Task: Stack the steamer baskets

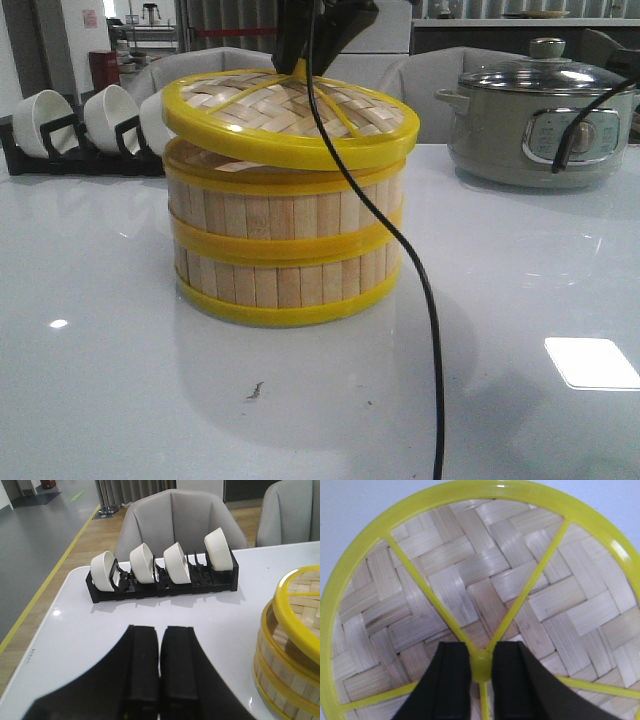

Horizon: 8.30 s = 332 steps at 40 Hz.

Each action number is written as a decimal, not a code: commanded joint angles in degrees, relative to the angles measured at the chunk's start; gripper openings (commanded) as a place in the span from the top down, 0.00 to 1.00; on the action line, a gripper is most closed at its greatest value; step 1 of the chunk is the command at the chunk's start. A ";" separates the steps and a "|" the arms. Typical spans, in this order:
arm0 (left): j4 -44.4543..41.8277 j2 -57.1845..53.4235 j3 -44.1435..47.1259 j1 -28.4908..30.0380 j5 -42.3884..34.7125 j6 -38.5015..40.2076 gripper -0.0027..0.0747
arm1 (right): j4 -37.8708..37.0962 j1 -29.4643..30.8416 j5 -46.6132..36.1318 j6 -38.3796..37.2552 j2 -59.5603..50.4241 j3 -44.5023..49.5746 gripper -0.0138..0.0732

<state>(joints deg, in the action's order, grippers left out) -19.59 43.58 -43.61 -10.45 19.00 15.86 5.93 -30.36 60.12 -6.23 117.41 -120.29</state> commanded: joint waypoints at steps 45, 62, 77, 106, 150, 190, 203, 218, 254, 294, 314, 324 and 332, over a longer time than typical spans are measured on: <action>-0.06 -0.08 -1.63 0.10 -4.00 0.05 0.85 | -1.32 -1.03 -5.81 0.93 -2.17 -2.24 0.78; -0.06 -0.08 -1.63 0.10 -4.00 0.05 0.85 | -1.32 -1.03 -5.75 0.93 -0.94 -2.24 0.78; -0.06 -0.08 -1.63 0.10 -4.00 0.05 0.85 | -1.32 -1.03 -5.88 0.93 -0.94 -2.24 0.75; -0.06 -0.08 -1.63 0.10 -4.00 0.05 0.85 | -1.73 -1.03 -7.36 0.93 -0.94 -2.24 0.69; -0.06 -0.08 -1.63 0.10 -4.00 0.05 0.85 | -2.83 -0.90 -6.11 0.93 -0.94 -2.24 0.46; -0.06 -0.08 -1.63 0.10 -4.00 0.05 0.85 | -6.52 -0.90 -10.94 0.93 -6.80 -2.85 0.79; -0.06 -0.08 -1.63 0.10 -4.00 0.05 0.85 | -13.33 -0.86 -9.68 -0.53 -11.58 -2.85 0.78; -0.06 -0.08 -1.63 0.10 -4.00 0.05 0.85 | -19.55 -0.86 -6.64 -2.78 -19.42 -2.85 0.78; -0.06 -0.08 -1.63 0.10 -4.00 0.05 0.85 | -23.82 -0.86 -4.43 -4.64 -23.30 -2.78 0.78; -0.06 -0.08 -1.63 0.10 -3.68 0.05 0.85 | -25.28 -0.86 -1.14 -4.68 -30.18 -0.99 0.78; -0.06 -0.08 -1.63 0.10 -3.68 0.05 0.85 | -27.69 -0.86 -0.82 -4.70 -38.13 8.23 0.78; -0.06 -0.08 -1.63 0.10 -3.68 0.05 0.85 | -27.75 -0.86 -0.96 -4.93 -44.55 15.01 0.78; -0.06 -0.08 -1.63 0.10 -3.68 0.05 0.85 | -28.49 -0.86 -0.90 -5.62 -49.50 21.78 0.78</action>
<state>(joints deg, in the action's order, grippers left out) -19.59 43.58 -43.61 -10.45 19.31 15.86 -20.15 -31.41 63.02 -11.51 71.06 -99.64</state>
